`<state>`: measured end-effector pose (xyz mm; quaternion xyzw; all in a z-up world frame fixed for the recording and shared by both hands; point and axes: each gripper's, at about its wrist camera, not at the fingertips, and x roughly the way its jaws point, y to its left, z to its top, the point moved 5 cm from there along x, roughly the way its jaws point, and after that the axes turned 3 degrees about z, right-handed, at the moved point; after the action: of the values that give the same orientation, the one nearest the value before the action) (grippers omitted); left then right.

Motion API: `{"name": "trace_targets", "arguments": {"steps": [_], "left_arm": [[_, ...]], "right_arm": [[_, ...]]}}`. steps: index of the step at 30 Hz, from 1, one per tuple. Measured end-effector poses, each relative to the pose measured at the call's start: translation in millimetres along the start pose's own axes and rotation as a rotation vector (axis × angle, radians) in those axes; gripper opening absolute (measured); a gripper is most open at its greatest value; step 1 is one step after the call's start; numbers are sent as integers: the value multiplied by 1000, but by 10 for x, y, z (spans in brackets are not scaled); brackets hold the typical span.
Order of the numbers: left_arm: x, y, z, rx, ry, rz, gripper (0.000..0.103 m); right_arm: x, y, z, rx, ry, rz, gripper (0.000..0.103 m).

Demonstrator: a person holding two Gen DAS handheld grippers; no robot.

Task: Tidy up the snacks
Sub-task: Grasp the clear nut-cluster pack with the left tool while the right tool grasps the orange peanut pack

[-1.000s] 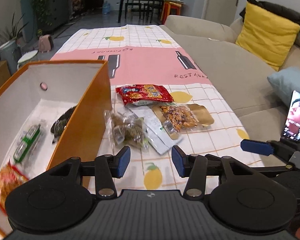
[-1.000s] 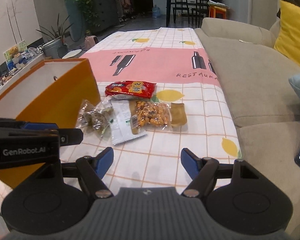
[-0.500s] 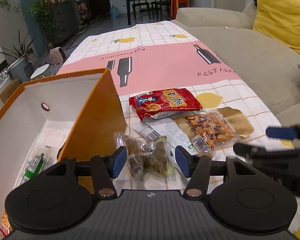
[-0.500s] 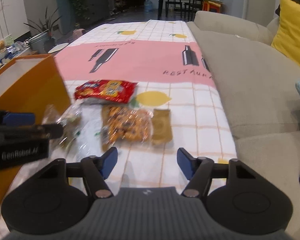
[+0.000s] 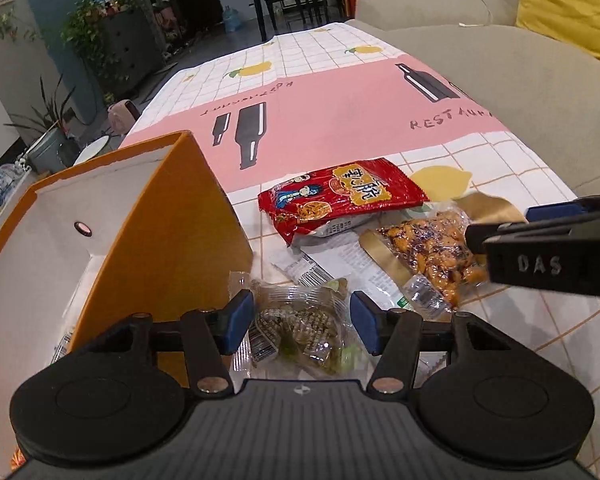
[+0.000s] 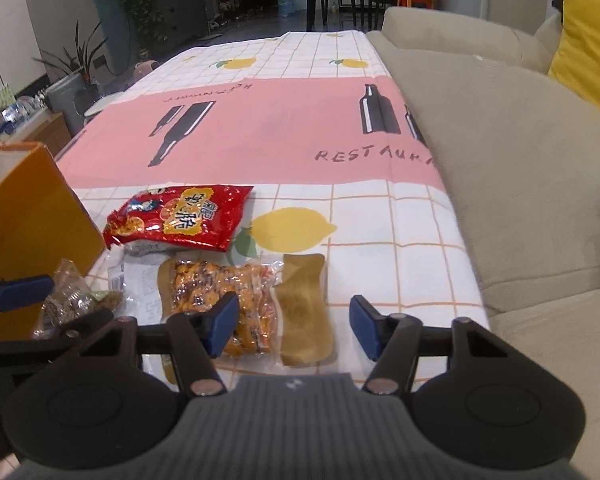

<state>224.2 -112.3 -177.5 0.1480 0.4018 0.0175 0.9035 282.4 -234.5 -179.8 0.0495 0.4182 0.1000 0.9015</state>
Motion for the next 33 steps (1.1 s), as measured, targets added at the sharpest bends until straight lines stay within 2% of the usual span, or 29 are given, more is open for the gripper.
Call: {"name": "trace_targets", "arguments": {"steps": [1,2,3,4,9,14,22,30,33], "left_arm": [[-5,2,-5,-2,-3,-6,57],[-11,13,-11,-9,-3,-9,56],[-14,25,-7,-16,-4,-12,54],[-19,43,-8,-25,-4,-18,52],[-70,105,-44,-51,-6,-49,48],[-192,116,-149,-67,-10,-105,48],[-394,194,-352,-86,16,-181,48],[-652,214,-586,-102,77,-309,48],[-752,174,-671,-75,86,-328,48]], "right_arm": [[-2,-2,-7,11,2,18,46],[-15,1,-14,16,0,22,38],[-28,7,-24,7,-2,13,19],[-29,15,-39,-3,7,4,10],[-92,38,-162,4,4,7,1],[-255,139,-253,-4,-2,17,0],[-522,223,-509,95,67,50,0],[-942,405,-955,85,146,57,0],[-1063,466,-1117,74,179,55,0]]}}
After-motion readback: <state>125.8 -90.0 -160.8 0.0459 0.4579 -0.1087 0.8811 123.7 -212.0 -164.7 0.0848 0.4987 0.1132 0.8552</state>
